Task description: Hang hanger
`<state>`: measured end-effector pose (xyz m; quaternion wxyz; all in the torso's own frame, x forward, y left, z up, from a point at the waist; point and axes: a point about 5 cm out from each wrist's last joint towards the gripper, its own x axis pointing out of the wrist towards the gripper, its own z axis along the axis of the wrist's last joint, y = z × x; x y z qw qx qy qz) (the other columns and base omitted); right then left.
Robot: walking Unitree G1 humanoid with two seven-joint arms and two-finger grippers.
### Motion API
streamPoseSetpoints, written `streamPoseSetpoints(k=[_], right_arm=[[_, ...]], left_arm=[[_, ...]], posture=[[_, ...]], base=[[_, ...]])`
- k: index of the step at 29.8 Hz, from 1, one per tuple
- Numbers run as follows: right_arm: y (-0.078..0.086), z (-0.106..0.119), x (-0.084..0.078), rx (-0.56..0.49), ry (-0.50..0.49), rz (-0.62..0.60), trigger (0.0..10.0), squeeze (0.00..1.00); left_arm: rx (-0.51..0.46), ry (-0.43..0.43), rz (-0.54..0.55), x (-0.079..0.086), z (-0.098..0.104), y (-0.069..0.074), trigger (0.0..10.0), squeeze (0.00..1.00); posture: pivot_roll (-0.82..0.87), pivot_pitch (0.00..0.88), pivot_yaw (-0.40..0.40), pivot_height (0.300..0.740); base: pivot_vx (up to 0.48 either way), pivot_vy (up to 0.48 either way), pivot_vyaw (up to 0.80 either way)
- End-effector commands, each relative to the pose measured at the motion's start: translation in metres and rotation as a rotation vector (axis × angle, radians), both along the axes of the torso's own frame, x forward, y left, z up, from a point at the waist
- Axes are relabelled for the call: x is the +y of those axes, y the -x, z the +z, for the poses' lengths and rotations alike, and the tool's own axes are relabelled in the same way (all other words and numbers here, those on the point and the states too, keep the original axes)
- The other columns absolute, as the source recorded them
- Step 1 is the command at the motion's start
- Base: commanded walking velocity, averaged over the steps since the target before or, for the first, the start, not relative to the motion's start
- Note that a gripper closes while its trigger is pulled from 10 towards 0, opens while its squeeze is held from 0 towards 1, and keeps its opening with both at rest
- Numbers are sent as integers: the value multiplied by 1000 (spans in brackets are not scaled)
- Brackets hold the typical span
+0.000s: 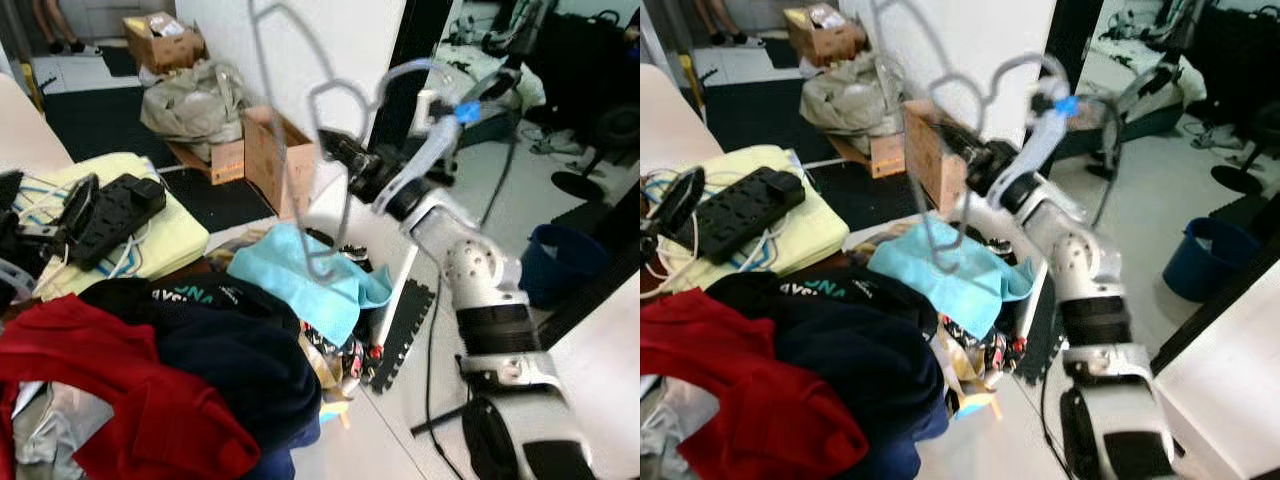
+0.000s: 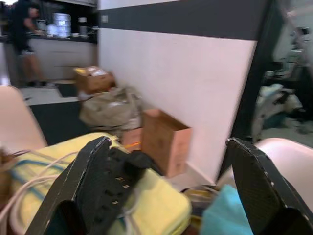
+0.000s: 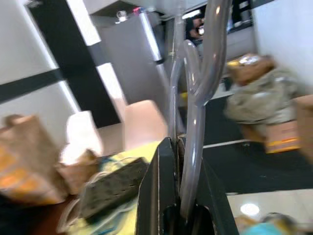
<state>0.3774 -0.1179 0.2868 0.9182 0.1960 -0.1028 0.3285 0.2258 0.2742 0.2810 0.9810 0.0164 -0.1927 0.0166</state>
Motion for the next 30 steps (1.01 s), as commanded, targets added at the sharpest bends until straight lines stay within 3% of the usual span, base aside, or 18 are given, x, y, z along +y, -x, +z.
streamPoseSetpoints(k=[1, 4, 5, 6, 8, 9, 11, 13, 16, 20, 26, 30], right_arm=[[-9, -4, -12, -2, 116, -126, 10000, 0], [-12, -7, -17, -6, 184, -176, 10000, 0], [-14, -17, -23, 29, 226, -234, 10000, 0], [-14, -17, -23, 29, 226, -234, 10000, 0], [-14, -45, -32, 72, 382, -346, 10000, 0], [-14, -45, -32, 72, 382, -346, 10000, 0], [-9, -75, -34, 91, 543, -404, 10000, 0], [-7, -92, -34, 101, 608, -423, 10000, 0], [-6, -124, -30, 180, 622, -434, 10000, 0], [-5, -133, -24, 193, 611, -429, 10000, 0], [-10, -119, -18, 141, 533, -423, 10000, 0], [-14, -111, -15, 126, 479, -417, 10000, 0]], left_arm=[[63, 4, 68, 0, -22, -7, 10000, 0], [88, -5, 100, 0, -30, -9, 10000, 0], [139, 1, 134, -1, -47, -10, 10000, 0], [139, 1, 134, -1, -47, -10, 10000, 0], [232, 27, 177, -7, -83, -7, 10000, 0], [232, 27, 177, -7, -83, -7, 10000, 0], [302, 3, 221, -9, -106, -3, 10000, 0], [332, -54, 240, -9, -116, -5, 10000, 0], [344, -39, 234, -8, -126, -15, 10000, 0], [353, -51, 240, -9, -133, -19, 10000, 0], [342, -71, 236, -15, -134, -23, 10000, 0], [279, -116, 253, -17, -119, -21, 10000, 0]], posture=[[128, 0, -127, 740], [128, 0, -127, 740], [135, 0, -135, 740], [135, 0, -135, 740], [128, 0, -133, 740], [128, 0, -133, 740], [123, 0, -131, 740], [127, 0, -131, 740], [126, 0, -109, 740], [138, 0, -99, 740], [157, 0, -101, 740], [193, 0, -114, 740]], base=[[0, 0, 0], [0, 0, 0], [0, 0, 0], [0, 0, 0], [0, 0, 0], [0, 0, 0], [0, 0, 0], [0, 0, 0], [0, 0, 0], [0, 0, 0], [0, 0, 0], [0, 0, 366]])
